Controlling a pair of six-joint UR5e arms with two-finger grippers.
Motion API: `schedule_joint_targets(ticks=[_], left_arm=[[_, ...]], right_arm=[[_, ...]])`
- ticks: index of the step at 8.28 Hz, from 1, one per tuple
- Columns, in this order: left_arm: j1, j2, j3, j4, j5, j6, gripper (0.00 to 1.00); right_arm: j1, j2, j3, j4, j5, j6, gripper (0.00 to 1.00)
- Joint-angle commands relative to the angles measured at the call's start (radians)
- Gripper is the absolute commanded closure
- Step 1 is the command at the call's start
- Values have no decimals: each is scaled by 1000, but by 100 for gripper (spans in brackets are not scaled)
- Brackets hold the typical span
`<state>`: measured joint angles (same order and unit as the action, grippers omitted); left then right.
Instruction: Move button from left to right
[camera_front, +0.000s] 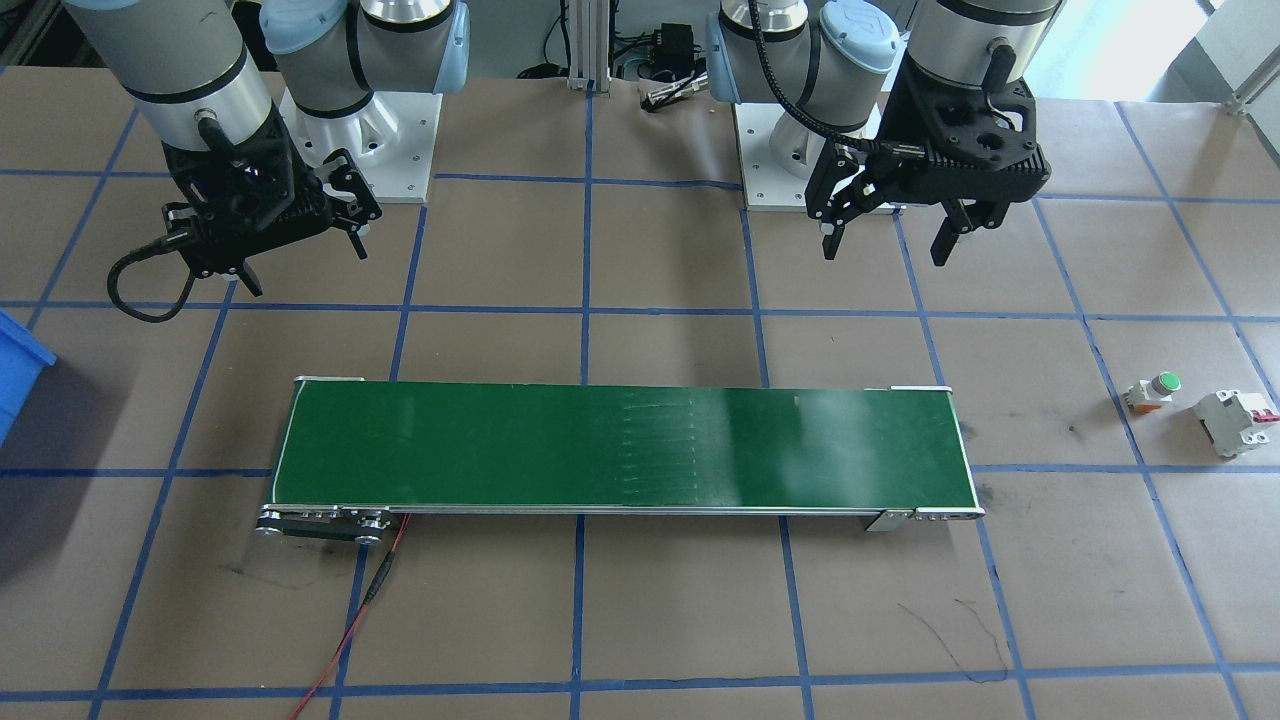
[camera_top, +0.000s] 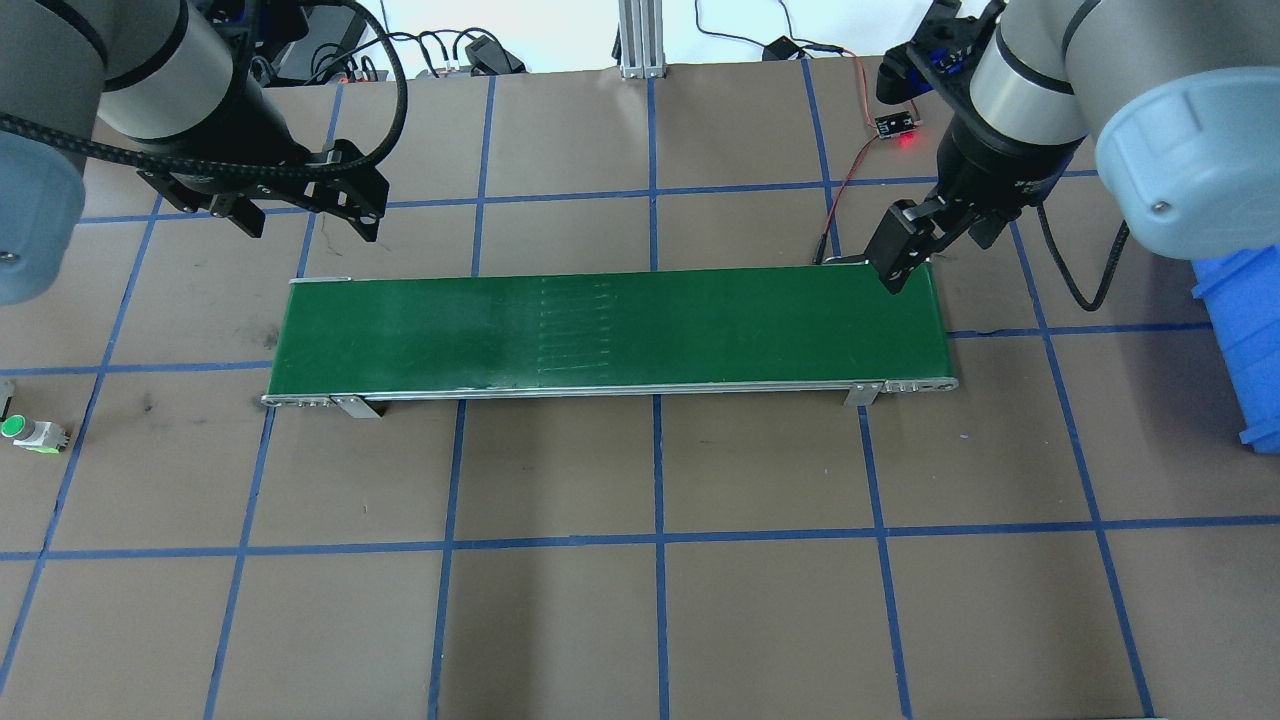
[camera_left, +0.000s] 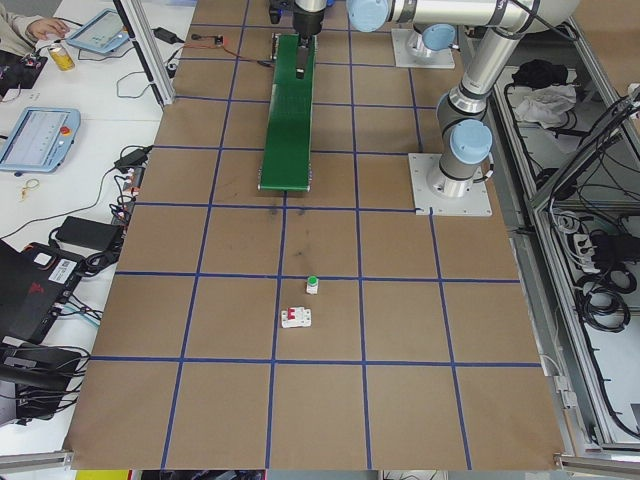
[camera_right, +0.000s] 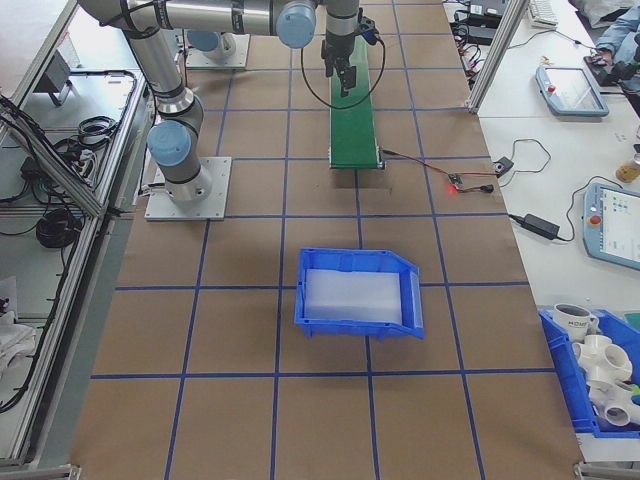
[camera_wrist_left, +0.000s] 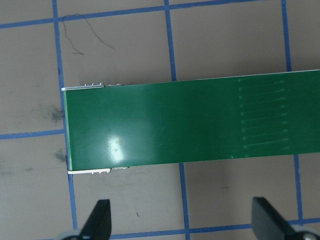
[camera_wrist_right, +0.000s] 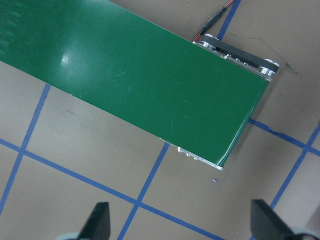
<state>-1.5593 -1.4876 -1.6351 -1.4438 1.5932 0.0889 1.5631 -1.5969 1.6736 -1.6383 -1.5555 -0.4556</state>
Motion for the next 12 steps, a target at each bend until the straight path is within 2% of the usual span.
schedule_joint_targets(ticks=[1,2,3,6,7,10,11,12], left_arm=[[11,-2,10,-44,-1,12,0],[25,3,12,-47,-2,35,0],[82,4,9,-47,2,111,0],[495,-29,-5,-35,-4,381,0],[593,-69,-8,-33,-1,494,0],[764,-234,-15,44,2,603,0],[786,-297,-25,121,40,620,0],[798,-353,-29,190,109,623,0]], right_arm=[[0,0,0,0,0,0,0],[0,0,0,-1,0,0,0],[-2,0,0,-3,0,-2,0],[0,0,0,-5,0,-3,0],[0,0,0,-3,0,-3,0],[-3,3,0,-6,9,-2,0],[-5,3,0,-5,8,-3,0],[-5,3,0,-5,6,-3,0]])
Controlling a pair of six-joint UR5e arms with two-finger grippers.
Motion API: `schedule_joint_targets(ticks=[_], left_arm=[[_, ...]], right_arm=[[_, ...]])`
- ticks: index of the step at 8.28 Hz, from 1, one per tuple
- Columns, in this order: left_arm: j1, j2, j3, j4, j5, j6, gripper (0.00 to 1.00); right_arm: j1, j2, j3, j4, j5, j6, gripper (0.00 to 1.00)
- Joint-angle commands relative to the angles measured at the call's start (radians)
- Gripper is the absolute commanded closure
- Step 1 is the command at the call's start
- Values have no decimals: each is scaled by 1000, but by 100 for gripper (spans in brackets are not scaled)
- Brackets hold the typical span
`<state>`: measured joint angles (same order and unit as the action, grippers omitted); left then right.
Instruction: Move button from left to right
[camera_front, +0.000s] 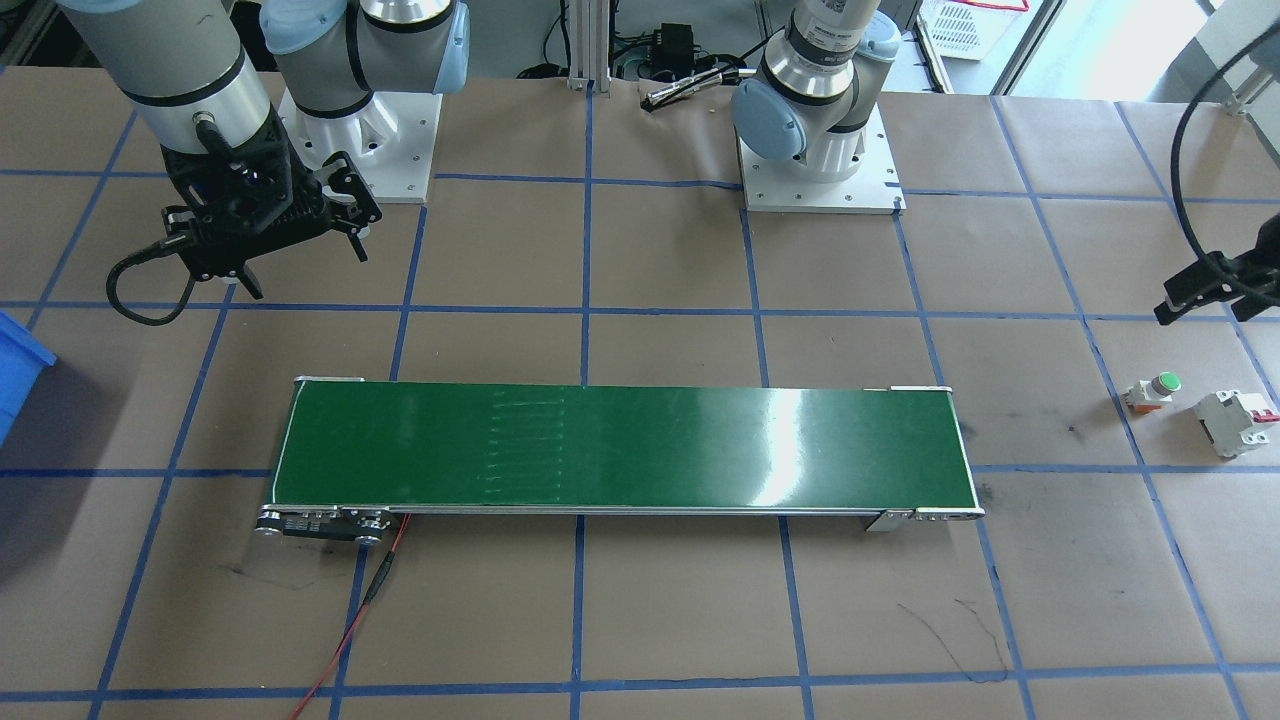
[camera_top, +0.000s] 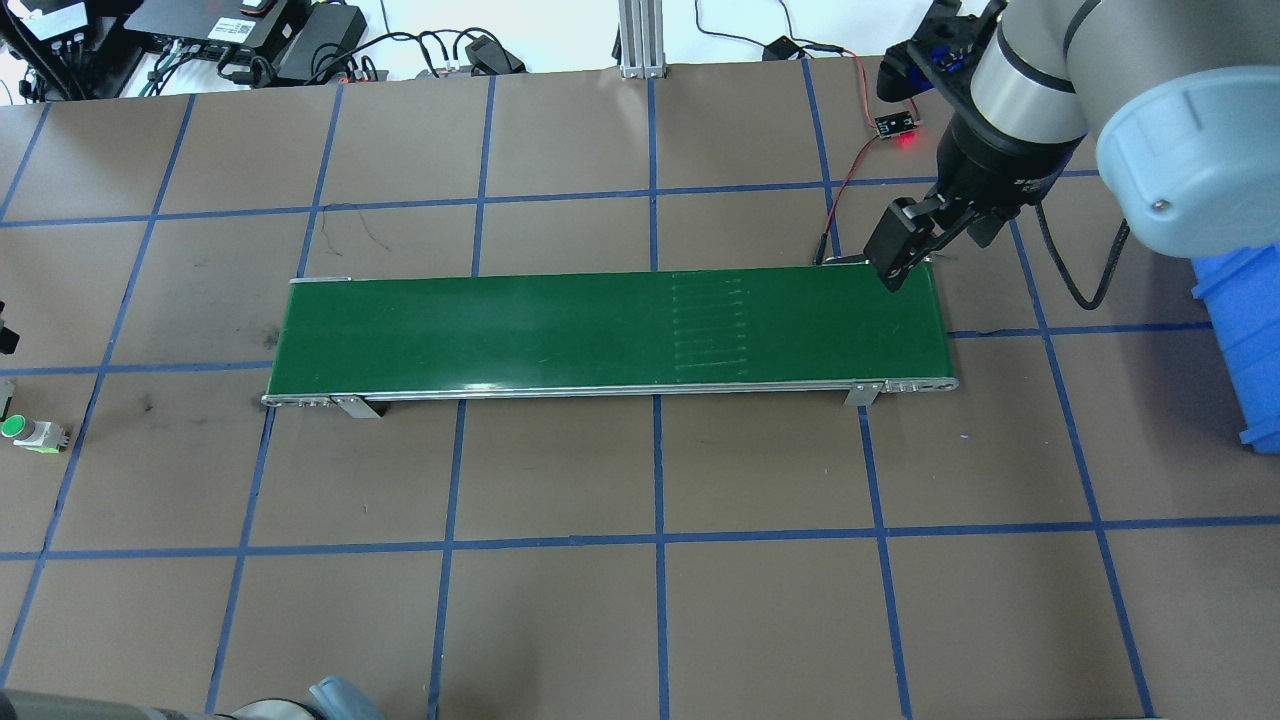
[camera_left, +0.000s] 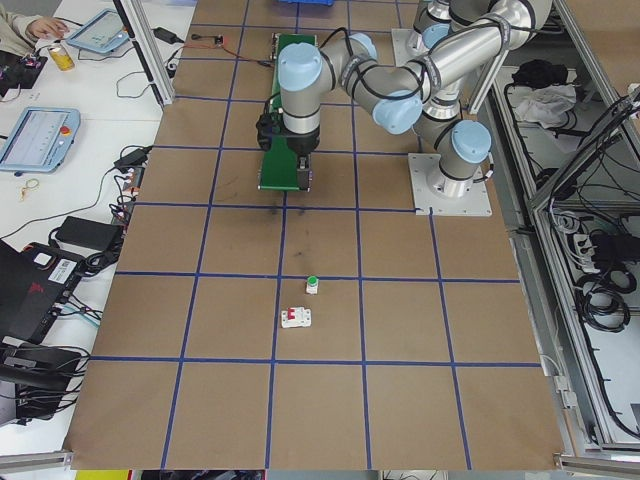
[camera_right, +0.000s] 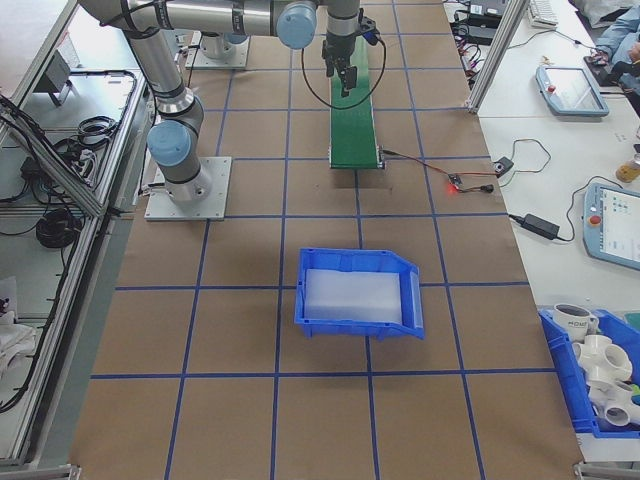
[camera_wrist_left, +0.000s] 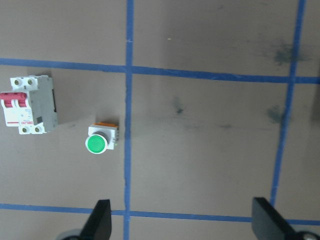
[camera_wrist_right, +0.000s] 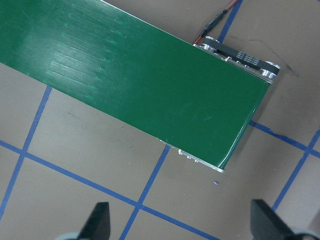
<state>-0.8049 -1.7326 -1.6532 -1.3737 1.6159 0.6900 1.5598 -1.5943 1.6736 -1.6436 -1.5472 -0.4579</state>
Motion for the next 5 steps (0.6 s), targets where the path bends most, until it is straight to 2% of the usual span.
schedule_joint_targets(ticks=[1,2,5], left_arm=[[58,-146,-23,155,99,23,0],[75,-172,-42,162,99,35,0],[81,-251,-74,284,105,83,0]], right_arm=[[-1,0,0,2,-1,-1,0],[-1,0,0,2,1,1,0],[-1,-1,0,4,-2,1,0]])
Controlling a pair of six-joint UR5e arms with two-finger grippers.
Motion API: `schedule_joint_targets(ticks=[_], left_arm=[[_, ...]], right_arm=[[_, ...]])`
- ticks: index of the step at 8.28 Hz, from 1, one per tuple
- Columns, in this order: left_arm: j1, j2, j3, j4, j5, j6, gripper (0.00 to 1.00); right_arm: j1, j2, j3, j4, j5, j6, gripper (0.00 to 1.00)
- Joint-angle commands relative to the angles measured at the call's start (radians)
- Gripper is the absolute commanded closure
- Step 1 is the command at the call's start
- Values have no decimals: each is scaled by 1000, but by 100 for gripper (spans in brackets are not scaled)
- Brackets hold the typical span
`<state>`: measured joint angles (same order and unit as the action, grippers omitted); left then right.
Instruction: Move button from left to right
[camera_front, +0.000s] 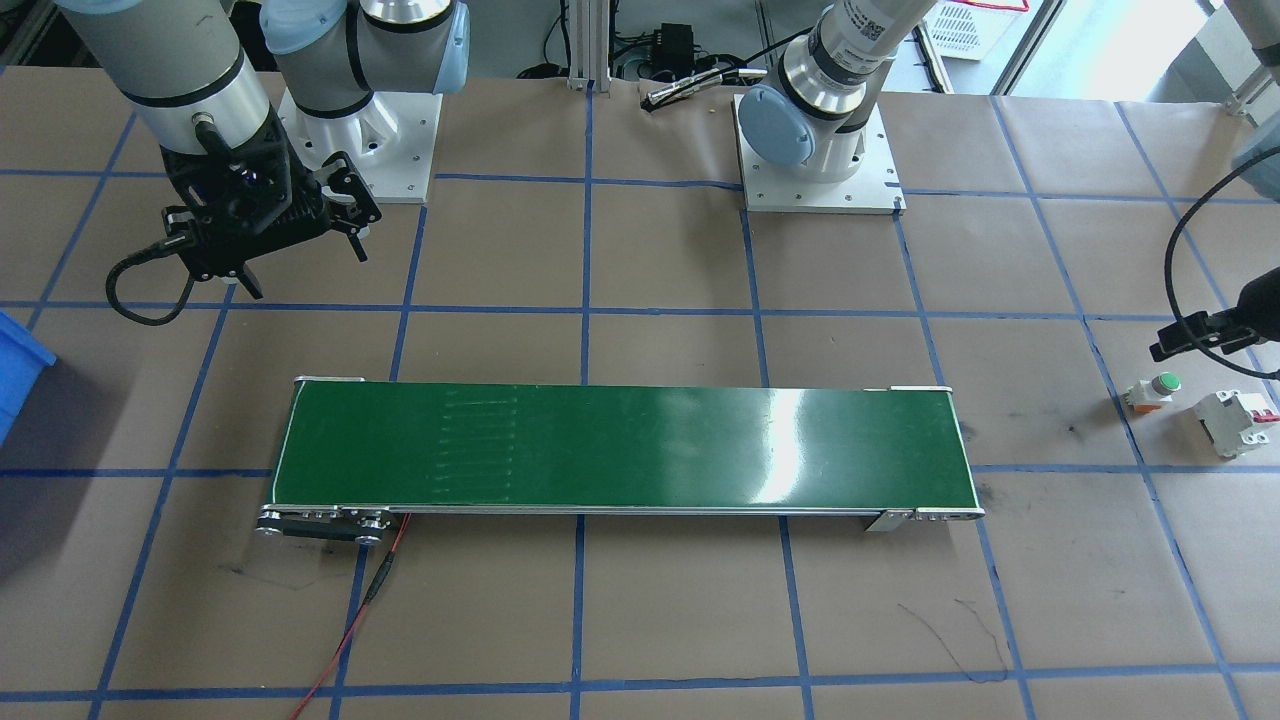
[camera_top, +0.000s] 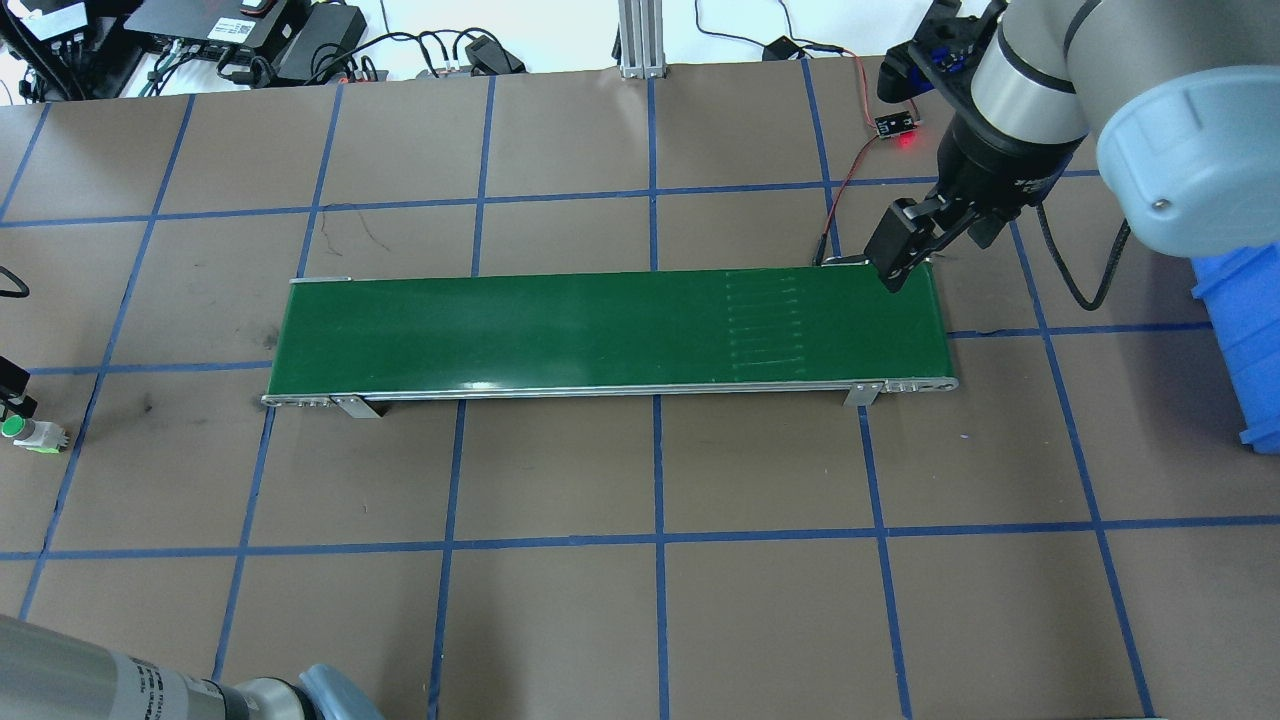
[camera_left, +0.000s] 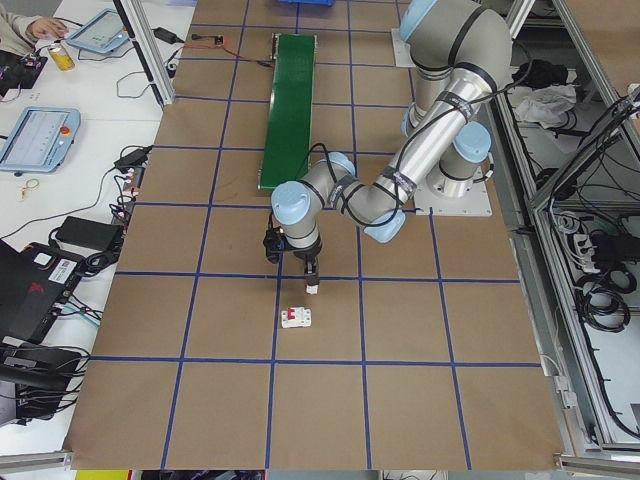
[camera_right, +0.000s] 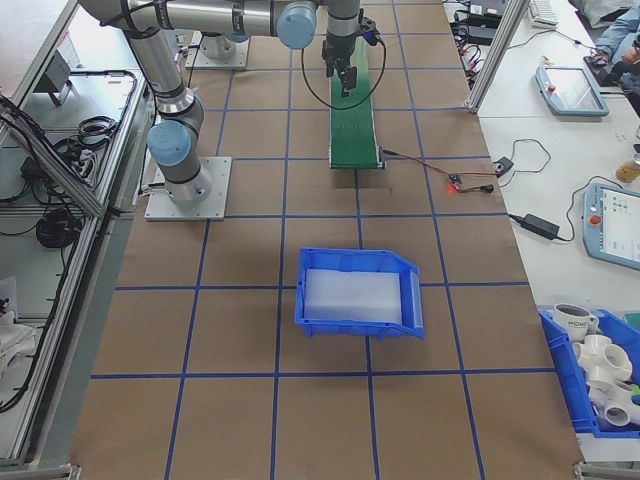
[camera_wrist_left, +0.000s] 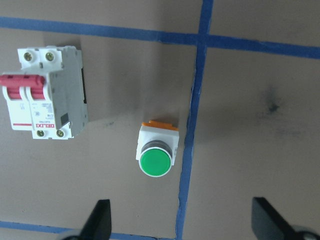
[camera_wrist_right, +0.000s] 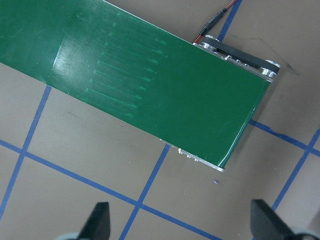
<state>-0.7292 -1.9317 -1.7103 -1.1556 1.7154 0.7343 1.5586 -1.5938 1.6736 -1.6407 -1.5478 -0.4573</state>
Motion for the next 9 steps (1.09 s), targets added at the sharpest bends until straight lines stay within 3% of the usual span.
schedule_joint_targets(ticks=[1,5,9], left_arm=[[5,-71,-15,73,6,37,0],[5,-131,-17,150,7,49,0],[5,-151,-17,154,7,117,0]], right_arm=[[0,-2,0,1,0,0,0],[-3,-1,0,8,-5,-4,0],[-8,-3,-2,-2,-8,-4,0]])
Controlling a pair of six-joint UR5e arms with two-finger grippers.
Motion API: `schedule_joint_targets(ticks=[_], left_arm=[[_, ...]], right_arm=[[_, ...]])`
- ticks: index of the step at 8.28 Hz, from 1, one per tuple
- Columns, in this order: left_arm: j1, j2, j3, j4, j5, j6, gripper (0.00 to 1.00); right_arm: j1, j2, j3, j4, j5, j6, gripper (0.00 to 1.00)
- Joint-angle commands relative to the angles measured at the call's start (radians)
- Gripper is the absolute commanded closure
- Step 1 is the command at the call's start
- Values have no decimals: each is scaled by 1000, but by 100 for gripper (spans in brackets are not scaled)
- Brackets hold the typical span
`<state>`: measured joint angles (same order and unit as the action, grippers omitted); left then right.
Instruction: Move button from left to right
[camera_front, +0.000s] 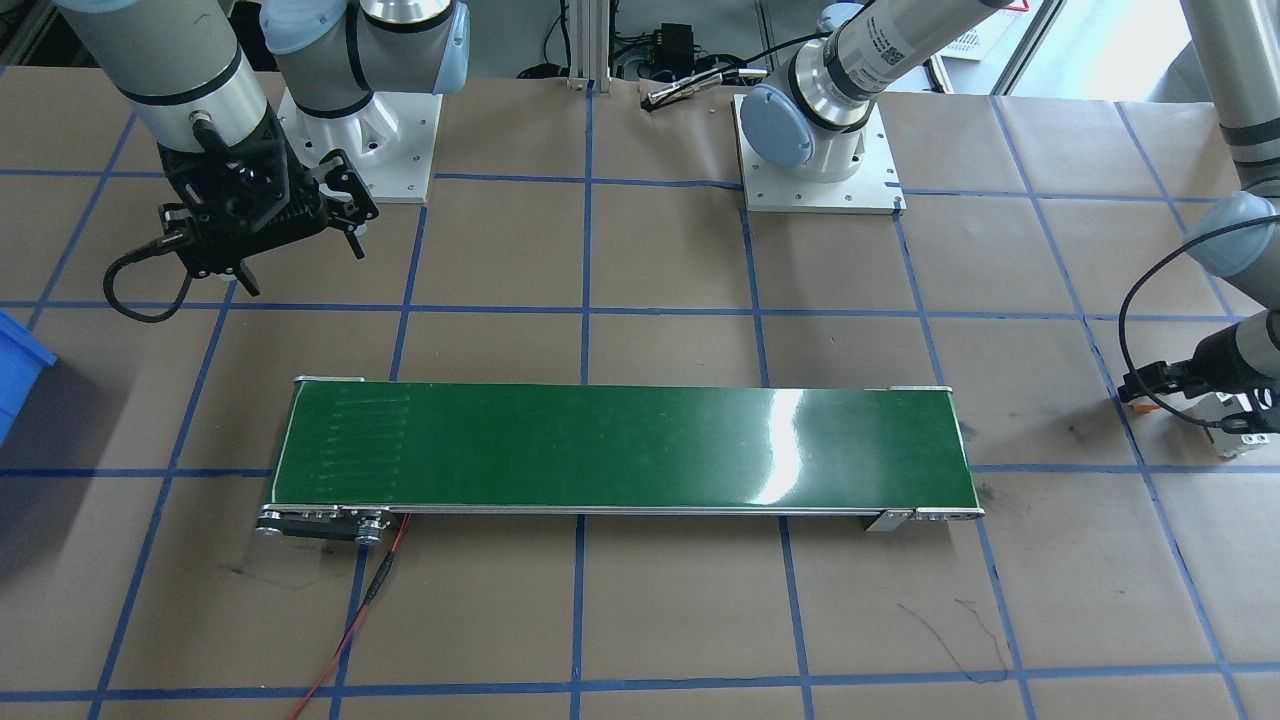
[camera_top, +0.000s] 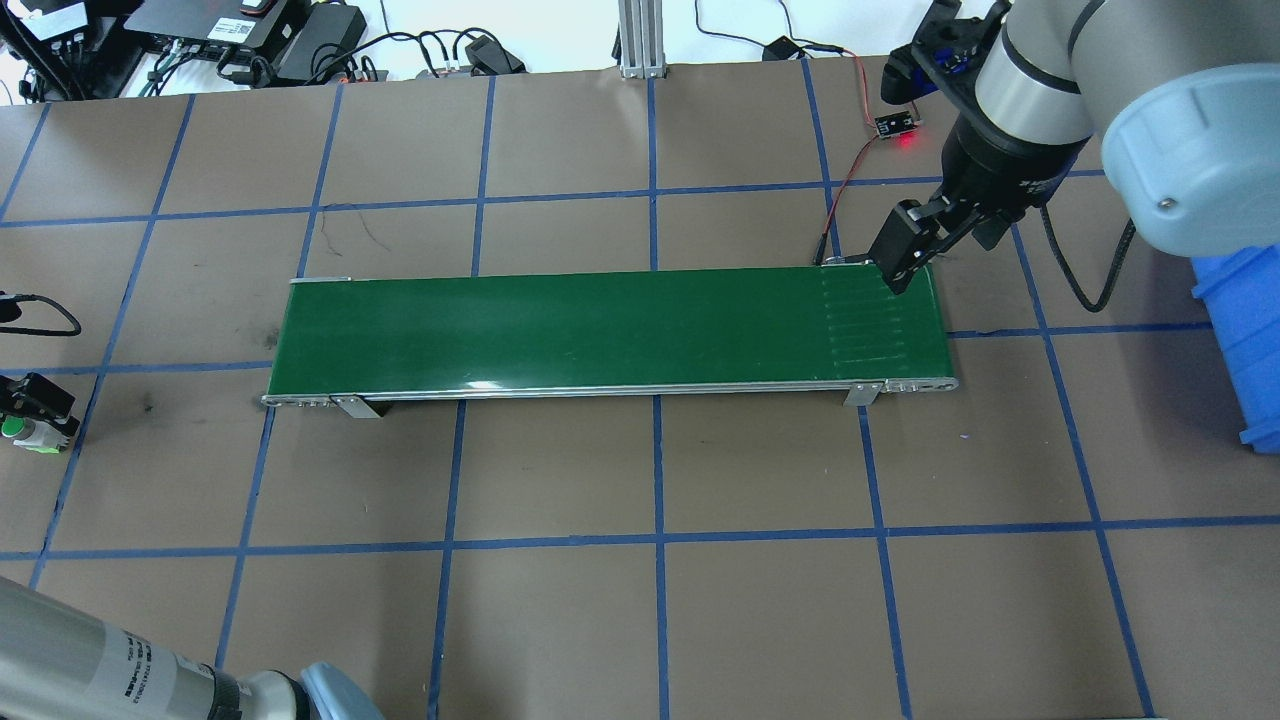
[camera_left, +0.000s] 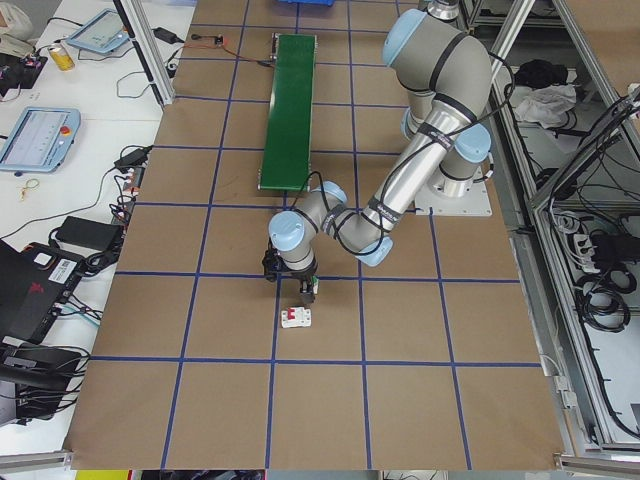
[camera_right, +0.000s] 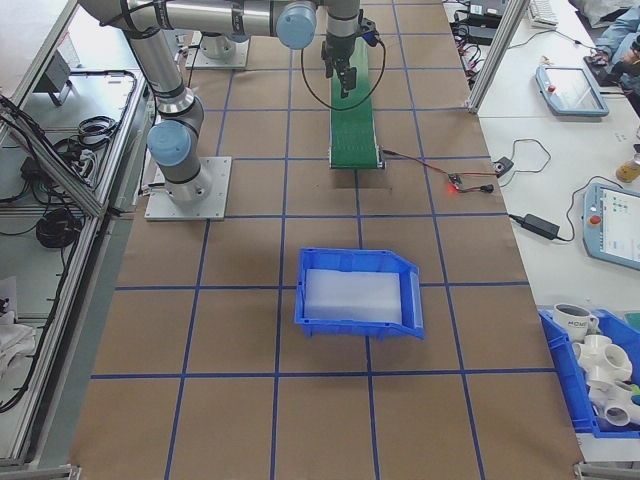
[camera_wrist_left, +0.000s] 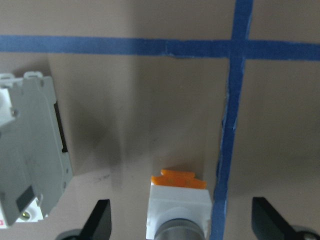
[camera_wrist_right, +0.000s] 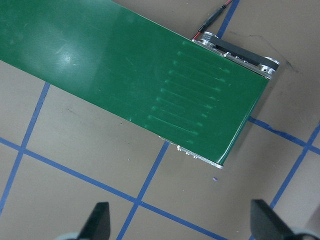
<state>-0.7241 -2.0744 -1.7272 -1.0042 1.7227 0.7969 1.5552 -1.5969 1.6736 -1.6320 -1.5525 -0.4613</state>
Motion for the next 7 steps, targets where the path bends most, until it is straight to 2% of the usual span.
schedule_joint_targets(ticks=[1,2,3,4,7], left_arm=[[0,-10,0,3,0,57,8],[0,-10,0,3,18,57,29],[0,-10,0,-1,106,45,63],[2,-10,0,-5,115,48,100],[0,40,12,-40,117,73,100]], right_arm=[[-17,-2,-2,-8,-1,-2,0],[-21,-2,0,-6,-1,-2,0],[-23,-2,-2,-9,0,-3,0],[-21,-2,0,-9,5,-2,0],[-21,-2,0,-11,14,-2,0]])
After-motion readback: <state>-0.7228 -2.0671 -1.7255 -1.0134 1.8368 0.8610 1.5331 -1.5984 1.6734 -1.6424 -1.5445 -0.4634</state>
